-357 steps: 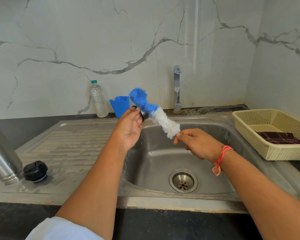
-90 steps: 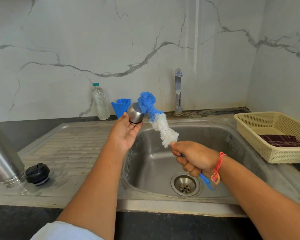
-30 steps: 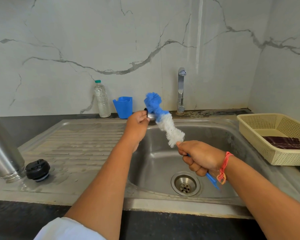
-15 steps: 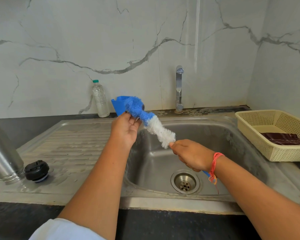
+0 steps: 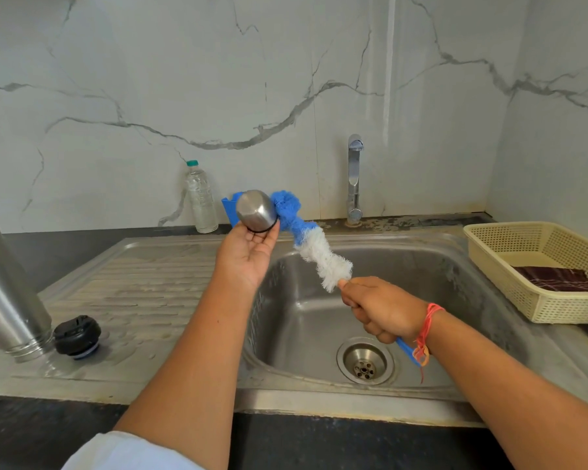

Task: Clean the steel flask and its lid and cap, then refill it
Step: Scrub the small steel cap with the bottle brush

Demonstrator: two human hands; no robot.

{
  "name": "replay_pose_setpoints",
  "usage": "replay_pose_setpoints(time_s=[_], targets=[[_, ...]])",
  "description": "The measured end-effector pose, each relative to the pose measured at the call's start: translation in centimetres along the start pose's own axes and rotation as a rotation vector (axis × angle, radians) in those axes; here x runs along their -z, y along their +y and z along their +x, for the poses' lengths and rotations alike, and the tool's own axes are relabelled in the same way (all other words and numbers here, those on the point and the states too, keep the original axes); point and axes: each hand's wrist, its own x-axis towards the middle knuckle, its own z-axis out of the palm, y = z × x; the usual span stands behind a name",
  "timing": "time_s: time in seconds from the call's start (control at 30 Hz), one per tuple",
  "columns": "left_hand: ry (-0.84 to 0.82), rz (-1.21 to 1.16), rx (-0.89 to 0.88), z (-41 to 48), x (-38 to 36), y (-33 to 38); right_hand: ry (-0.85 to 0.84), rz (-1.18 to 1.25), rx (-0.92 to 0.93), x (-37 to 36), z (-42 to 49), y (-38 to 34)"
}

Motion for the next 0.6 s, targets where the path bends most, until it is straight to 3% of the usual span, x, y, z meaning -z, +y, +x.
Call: replay_pose_setpoints(time_s=[0.2,0.43,0.6], targets=[[-0.004,0.280,-0.013,0.1,-0.2,-0.2,0.039,0.002,0.019,0.4,-0.1,0.1],[0.164,0.595,-0.290,1.4,1.0,0.9,0.042,-0.124,0.024,0.6,0.1,0.3],[-0.061,1.060,-0.338,1.0,1.3,-0.5,0.035,-0.107,-0.017,1.0,0.1,0.4]])
